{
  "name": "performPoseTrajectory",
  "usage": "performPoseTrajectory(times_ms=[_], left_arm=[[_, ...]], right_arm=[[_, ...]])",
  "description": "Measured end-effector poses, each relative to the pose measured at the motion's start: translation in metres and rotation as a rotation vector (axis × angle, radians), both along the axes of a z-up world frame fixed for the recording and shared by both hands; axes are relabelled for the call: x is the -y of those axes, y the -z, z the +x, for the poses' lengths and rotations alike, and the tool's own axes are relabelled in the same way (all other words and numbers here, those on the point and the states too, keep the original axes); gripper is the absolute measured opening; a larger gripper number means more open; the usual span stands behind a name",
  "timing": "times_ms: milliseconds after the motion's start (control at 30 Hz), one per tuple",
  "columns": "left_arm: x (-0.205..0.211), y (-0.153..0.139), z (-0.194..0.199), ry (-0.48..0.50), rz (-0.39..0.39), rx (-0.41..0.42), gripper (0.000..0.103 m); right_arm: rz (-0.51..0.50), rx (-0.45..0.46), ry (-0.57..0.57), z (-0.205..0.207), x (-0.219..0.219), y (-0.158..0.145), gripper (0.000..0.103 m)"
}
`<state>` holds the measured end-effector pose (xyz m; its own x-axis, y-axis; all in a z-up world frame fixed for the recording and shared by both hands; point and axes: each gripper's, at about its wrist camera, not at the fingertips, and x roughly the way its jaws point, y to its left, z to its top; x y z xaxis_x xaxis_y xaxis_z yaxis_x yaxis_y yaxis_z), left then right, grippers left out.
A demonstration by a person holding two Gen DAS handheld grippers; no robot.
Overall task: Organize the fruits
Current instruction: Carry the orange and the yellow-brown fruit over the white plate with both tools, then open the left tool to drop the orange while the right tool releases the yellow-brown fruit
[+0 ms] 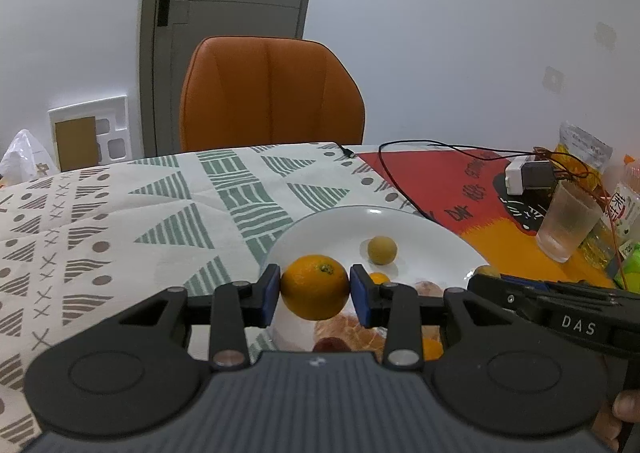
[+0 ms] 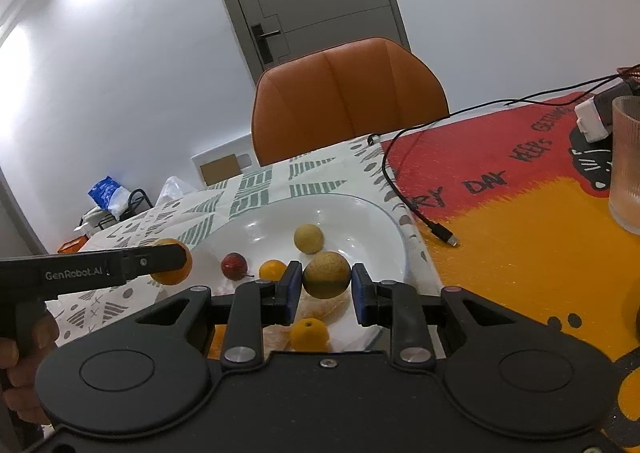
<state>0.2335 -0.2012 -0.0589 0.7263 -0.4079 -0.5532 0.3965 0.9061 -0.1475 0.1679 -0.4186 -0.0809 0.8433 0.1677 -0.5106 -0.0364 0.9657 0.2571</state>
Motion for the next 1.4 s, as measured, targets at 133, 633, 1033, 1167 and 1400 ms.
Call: performPoseTrajectory(times_ms=[133,633,1033,1167,1400], left_arm=[[0.008,0.002,0.002,0.012,0.003,-0.004,0.037],[0.035,0.001,-0.001,0.055,0.021,0.022,0.038],[0.003,-0.004,-0.002,-0.026,0.035,0.011,0.041],[-0.010,-0.006,-0.004,-0.061,0.033,0.007,0.041],[-0.025,-0.007,-0.009,-0.097,0.029,-0.002,0.051]], right_arm=[[0.006,-0.002,-0.002,0.001,0.004,0.002,0.025],[0.012,-0.001,0.010,0.001,0.013,0.005,0.025],[-0.004,0.006,0.013,0.015,0.012,0.004,0.025],[-0.016,0.023,0.033,0.017,0.010,0.000,0.031],[-0.004,0.014,0.015,0.010,0.005,0.000,0.031]])
